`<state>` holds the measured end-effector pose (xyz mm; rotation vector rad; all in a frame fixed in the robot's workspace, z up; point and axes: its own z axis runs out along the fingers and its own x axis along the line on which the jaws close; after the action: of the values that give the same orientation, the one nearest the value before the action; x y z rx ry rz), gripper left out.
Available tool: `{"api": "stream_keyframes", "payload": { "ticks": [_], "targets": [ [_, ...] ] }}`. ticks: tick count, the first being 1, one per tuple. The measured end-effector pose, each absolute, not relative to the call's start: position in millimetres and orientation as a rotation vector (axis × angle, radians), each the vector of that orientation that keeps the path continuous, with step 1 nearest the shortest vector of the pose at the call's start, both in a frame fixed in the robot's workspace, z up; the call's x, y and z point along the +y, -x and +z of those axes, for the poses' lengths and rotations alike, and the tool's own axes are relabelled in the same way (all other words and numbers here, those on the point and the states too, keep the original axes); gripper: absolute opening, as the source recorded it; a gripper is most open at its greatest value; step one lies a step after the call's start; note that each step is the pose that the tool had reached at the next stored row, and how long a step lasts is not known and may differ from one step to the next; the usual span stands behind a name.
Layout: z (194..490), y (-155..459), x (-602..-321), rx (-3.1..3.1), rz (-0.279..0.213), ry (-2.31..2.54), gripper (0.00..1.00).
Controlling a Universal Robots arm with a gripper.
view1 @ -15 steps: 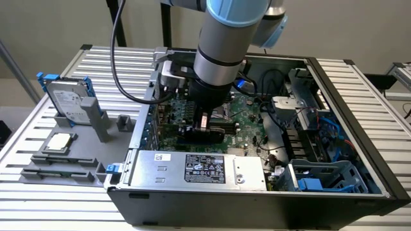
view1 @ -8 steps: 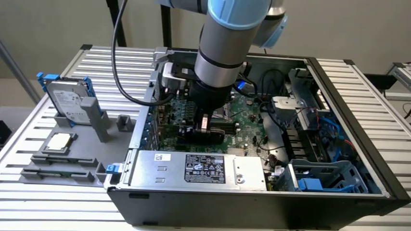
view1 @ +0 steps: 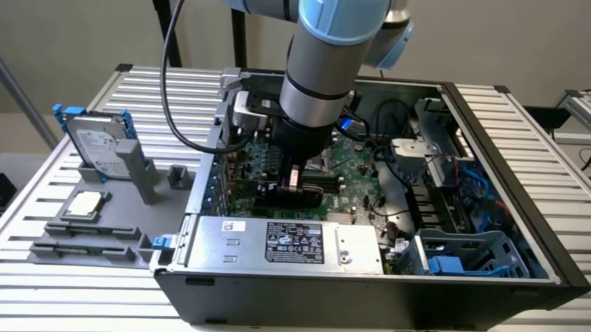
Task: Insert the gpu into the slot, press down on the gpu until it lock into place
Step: 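Insert the gpu into the slot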
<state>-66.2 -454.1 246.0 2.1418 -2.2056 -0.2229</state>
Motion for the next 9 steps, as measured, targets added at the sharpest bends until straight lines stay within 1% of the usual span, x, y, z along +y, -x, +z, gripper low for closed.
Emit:
{"api": "stream_keyframes", "payload": {
  "ticks": [2, 5, 6, 9],
  "targets": [
    [248.4, 66.2, -453.9, -2.207, -0.225, -2.143, 0.27],
    [259.8, 66.2, -454.0, -2.206, -0.224, -2.142, 0.28],
    [263.8, 66.2, -454.1, -2.206, -0.223, -2.142, 0.35],
    [276.2, 66.2, -454.0, -2.206, -0.223, -2.142, 0.35]
  ]
}}
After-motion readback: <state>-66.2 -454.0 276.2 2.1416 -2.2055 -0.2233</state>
